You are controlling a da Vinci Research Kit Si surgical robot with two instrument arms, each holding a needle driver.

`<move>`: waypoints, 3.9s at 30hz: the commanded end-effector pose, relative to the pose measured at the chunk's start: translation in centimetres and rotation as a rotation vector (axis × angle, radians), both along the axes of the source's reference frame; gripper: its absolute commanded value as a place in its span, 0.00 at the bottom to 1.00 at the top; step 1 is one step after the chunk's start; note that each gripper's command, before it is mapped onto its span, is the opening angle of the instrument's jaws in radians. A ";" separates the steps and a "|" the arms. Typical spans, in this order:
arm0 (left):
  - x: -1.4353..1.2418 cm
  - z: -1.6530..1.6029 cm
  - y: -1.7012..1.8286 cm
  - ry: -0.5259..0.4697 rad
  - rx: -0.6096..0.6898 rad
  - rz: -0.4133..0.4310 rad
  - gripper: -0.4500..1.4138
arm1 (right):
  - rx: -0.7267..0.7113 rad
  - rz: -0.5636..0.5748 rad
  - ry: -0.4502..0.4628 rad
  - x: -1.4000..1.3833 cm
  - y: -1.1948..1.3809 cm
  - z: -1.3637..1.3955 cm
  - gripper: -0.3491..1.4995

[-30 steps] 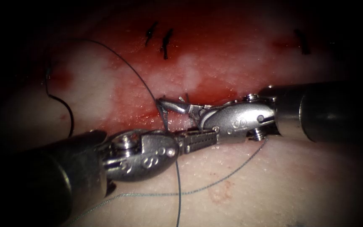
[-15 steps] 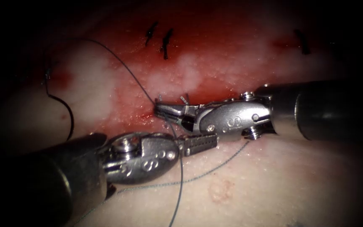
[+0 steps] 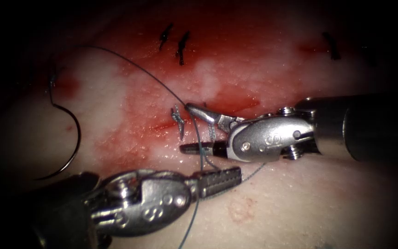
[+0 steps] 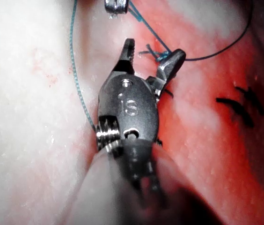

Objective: Wound Closure

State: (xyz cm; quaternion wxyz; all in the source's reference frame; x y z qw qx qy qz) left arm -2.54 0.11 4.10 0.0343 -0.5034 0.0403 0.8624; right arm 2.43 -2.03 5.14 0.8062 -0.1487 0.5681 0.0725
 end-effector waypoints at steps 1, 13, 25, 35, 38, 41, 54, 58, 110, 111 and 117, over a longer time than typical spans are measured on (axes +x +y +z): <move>-0.02 -0.02 0.02 -0.014 -0.013 -0.004 0.00 | 0.005 0.010 0.007 -0.04 -0.02 -0.04 0.98; 1.19 -1.14 0.53 -0.396 -0.029 -0.165 0.00 | 0.023 0.082 -0.036 -0.81 0.13 -0.61 0.98; 2.24 -0.34 0.68 -0.113 -0.055 -0.251 0.00 | 0.024 0.085 -0.036 -0.83 0.12 -0.64 0.98; 2.39 1.27 0.45 -0.060 0.165 -0.279 0.00 | 0.024 0.085 -0.037 -0.84 0.12 -0.64 0.98; 2.30 1.59 0.39 -0.031 0.204 -0.279 0.00 | 0.018 0.084 -0.039 -0.84 0.10 -0.64 0.98; 2.32 1.74 0.43 -0.019 0.202 -0.286 0.00 | 0.018 0.084 -0.039 -0.84 0.09 -0.65 0.98; 2.58 2.11 0.24 0.097 0.322 -0.288 0.12 | 0.017 0.083 -0.039 -0.85 0.06 -0.66 0.96; 2.65 2.24 0.16 0.179 0.383 -0.272 0.79 | 0.017 0.084 -0.039 -0.84 0.05 -0.67 0.96; 2.68 1.82 -0.30 0.347 0.526 -0.210 0.00 | 0.025 0.084 -0.047 -0.73 -0.03 -0.71 0.95; 2.68 1.82 -0.32 0.359 0.528 -0.208 0.00 | 0.030 0.081 -0.041 -0.74 -0.03 -0.71 0.95; 2.48 1.41 -0.30 0.321 0.514 -0.198 0.00 | 0.175 0.067 -0.045 -0.78 -0.05 -0.81 0.75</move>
